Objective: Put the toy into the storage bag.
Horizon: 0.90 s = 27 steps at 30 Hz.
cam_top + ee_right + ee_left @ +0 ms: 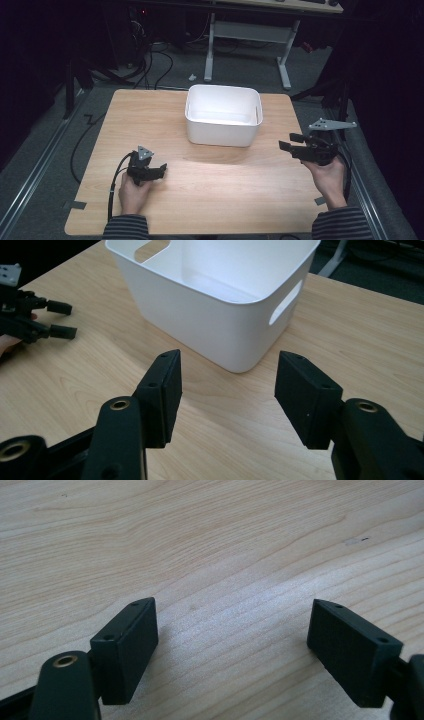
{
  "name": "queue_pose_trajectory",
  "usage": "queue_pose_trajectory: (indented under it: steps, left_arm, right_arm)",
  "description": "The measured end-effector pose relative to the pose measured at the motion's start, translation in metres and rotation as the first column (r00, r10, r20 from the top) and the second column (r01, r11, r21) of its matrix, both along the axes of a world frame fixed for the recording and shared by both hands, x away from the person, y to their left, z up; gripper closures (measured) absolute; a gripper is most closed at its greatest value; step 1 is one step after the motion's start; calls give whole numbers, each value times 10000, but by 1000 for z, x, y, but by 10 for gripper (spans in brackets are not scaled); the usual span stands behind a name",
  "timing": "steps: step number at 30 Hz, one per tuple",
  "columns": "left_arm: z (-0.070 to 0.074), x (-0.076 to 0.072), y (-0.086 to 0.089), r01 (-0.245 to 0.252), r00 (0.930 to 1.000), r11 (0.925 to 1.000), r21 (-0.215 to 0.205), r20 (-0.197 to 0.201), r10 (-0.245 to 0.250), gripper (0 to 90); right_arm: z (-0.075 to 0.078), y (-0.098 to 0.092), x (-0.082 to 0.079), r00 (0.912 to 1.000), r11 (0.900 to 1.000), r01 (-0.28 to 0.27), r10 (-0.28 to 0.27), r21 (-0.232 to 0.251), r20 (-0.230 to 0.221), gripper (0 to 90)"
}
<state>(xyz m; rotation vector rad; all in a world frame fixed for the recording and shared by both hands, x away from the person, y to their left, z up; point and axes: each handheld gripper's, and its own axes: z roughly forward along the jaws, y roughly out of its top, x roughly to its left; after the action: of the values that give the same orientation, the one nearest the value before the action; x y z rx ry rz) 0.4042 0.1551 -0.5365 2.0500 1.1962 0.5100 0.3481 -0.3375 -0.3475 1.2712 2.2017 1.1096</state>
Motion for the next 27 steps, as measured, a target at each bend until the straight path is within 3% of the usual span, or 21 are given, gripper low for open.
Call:
queue_pose_trajectory:
  steps: [5, 9, 12, 15, 27]
  left_arm:
    - [0, 0, 0, 2, 10000, 10000, -3, 0, -2, 206]
    - [0, 0, 0, 6, 10000, 10000, -4, -2, -6, 206]
    - [0, 0, 0, 11, 10000, 10000, -17, -9, -11, 207]
    - [0, 0, 0, 12, 10000, 10000, -24, -7, -12, 207]
    - [0, 0, 0, 10, 10000, 10000, -8, -4, -10, 206]
  right_arm:
    - [-1, 9, -7, 9996, 9996, -268, 269, -73, 66, 448]
    - [-9, 19, -11, 9989, 9976, -444, 436, -538, -162, 441]
    - [-18, 21, -12, 9970, 9978, -651, 645, -137, -433, 442]
    - [-29, 25, -14, 9971, 9971, -605, 583, -456, -479, 445]
    - [-67, 41, -10, 9941, 9972, -714, 693, -221, -833, 461]
